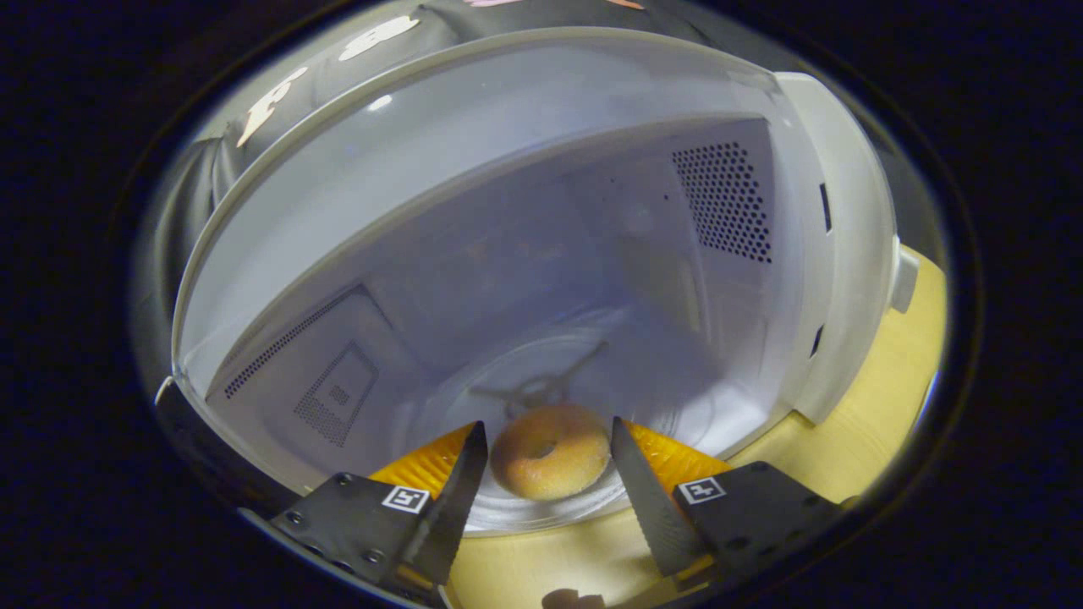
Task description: Open the microwave oven with the left hand, put the food in, and close the microwave oven.
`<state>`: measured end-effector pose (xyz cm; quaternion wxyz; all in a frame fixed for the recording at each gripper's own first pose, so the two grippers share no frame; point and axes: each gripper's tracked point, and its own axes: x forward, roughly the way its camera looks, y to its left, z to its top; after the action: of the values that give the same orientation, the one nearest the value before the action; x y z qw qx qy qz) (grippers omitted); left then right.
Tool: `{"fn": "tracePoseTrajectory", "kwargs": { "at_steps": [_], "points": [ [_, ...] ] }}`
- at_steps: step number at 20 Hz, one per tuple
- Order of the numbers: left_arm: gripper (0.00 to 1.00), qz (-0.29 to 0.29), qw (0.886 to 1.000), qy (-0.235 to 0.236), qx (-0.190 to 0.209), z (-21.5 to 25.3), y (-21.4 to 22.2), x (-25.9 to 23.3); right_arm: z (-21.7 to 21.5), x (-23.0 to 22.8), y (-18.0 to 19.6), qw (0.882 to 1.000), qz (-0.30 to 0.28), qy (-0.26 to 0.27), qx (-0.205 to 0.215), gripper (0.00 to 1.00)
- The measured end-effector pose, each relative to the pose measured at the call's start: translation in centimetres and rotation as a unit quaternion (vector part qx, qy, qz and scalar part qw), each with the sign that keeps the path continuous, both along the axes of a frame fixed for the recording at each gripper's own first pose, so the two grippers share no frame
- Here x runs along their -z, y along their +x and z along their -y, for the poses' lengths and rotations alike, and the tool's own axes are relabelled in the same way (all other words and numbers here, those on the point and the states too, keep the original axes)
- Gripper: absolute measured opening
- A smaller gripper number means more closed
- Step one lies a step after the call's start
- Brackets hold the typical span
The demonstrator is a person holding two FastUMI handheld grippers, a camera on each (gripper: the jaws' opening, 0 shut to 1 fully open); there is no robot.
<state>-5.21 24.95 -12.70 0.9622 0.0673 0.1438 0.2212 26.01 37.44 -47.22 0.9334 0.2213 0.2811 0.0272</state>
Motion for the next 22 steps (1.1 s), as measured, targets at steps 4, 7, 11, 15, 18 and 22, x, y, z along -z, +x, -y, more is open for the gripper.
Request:
{"fn": "tracePoseTrajectory", "kwargs": {
  "at_steps": [4, 7, 11, 15, 18, 22],
  "points": [
    [0.97, 0.0, 1.0, 0.0, 0.001, 0.1, -0.3, 0.0, 0.2, -0.4, 0.0, 0.999, 0.019, -0.02, -0.023, 0.92],
    [0.97, 0.003, 1.0, 0.001, 0.008, 0.3, -0.3, -0.2, 0.4, -1.5, -0.1, 0.997, 0.041, -0.041, -0.047, 0.92],
    [0.97, 0.01, 1.0, 0.002, 0.023, 0.9, 0.0, -0.4, 1.4, -2.6, -1.4, 0.993, 0.058, -0.068, -0.078, 0.82],
    [0.97, 0.016, 0.999, 0.002, 0.039, 1.2, -0.2, -0.5, 2.0, -5.7, -3.6, 0.983, 0.096, -0.093, -0.128, 0.82],
    [0.97, 0.017, 0.999, 0.001, 0.046, 0.8, -0.2, -0.1, 3.9, -9.1, -5.2, 0.978, 0.123, -0.098, -0.137, 0.82],
    [0.97, 0.014, 0.999, 0.007, 0.051, -0.6, -1.0, 0.6, 8.2, -16.7, -6.6, 0.967, 0.181, -0.118, -0.133, 0.92]
  ]
}}
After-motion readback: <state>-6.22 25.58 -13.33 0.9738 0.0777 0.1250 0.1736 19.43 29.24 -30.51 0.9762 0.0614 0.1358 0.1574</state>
